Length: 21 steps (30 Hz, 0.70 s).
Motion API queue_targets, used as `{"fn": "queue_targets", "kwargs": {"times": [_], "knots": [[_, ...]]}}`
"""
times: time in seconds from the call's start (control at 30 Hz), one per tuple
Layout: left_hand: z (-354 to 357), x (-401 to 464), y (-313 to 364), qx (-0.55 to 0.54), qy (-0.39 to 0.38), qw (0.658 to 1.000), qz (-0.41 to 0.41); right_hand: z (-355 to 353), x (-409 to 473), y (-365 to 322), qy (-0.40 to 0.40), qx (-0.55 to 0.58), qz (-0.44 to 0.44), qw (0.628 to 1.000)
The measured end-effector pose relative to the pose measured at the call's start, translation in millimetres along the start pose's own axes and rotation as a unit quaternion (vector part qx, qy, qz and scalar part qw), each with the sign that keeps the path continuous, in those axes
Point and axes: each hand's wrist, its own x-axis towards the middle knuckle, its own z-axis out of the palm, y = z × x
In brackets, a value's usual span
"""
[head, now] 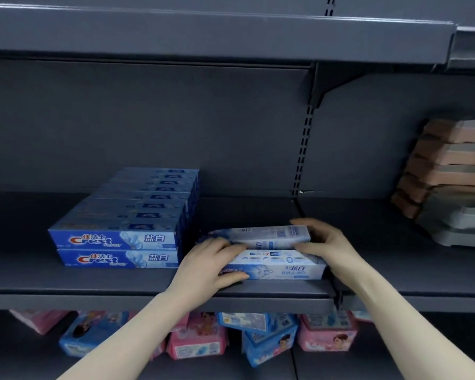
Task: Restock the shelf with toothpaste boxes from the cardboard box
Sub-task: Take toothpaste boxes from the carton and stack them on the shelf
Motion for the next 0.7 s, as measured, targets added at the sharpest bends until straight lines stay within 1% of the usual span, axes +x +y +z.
{"fn": "queue_targets", "kwargs": {"times": [0.13,0.27,0.33,0.47,0.6,0.7], "knots": [[1,-1,0,0.027,0.012,0.999,0.013,0,6,2,0.010,0.034,0.031,0.999],[5,-2,-1,0.045,0.047,0.997,0.029,1,7,4,0.026,0.022,0.061,0.998],[6,-2,-1,0.050,0.054,0.997,0.032,1,8,6,0.037,0.013,0.061,0.997],[4,-2,0,0.043,0.041,0.998,0.027,-2,11,7,0.053,-0.014,0.048,0.997],[4,-2,0,0.046,0.043,0.998,0.023,-7,13,6,0.045,-0.039,0.041,0.997],[4,-2,0,0.052,0.041,0.998,0.023,-12,14,8,0.030,-0.036,0.040,0.998]]}}
